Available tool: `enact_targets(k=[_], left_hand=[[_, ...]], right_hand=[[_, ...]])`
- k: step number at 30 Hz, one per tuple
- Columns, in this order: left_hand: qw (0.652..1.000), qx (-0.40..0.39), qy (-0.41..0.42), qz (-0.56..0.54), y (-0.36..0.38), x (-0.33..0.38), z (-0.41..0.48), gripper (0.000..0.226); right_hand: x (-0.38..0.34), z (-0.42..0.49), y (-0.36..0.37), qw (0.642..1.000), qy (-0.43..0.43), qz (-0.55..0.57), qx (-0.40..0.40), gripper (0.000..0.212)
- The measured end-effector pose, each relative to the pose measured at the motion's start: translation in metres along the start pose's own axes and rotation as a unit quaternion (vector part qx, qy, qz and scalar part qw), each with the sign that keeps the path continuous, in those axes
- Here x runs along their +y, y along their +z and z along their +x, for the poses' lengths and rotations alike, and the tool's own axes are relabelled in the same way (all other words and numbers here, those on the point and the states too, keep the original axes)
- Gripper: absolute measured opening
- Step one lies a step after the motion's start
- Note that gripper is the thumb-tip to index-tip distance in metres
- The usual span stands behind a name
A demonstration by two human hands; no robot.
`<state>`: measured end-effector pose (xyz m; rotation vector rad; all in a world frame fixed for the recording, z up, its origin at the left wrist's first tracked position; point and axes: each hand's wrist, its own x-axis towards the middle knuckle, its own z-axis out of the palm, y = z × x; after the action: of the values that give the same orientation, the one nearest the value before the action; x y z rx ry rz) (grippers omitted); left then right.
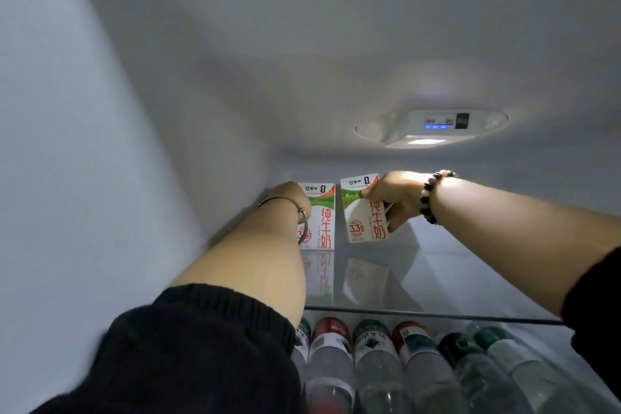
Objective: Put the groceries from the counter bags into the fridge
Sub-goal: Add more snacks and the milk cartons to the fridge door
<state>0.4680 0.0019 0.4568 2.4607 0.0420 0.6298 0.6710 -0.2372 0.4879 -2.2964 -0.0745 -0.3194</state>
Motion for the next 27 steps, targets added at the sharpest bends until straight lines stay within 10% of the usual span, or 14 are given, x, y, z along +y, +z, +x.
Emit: enact_targets(k=[3,27], left_hand=[[0.997,0.009,0.009,0.076,-0.001,0.000,-0.002,0.014],[0.999,-0.032,-0.021,0.004,0.006,-0.002,0.007,0.023]], right_hand=[[-0.056,-0.174,0.032,0.996,0.012,0.061,-0.070,0.030],[-0.048,-0.171,0.054,0.998,-0.069,-0.011,-0.008,0.017]])
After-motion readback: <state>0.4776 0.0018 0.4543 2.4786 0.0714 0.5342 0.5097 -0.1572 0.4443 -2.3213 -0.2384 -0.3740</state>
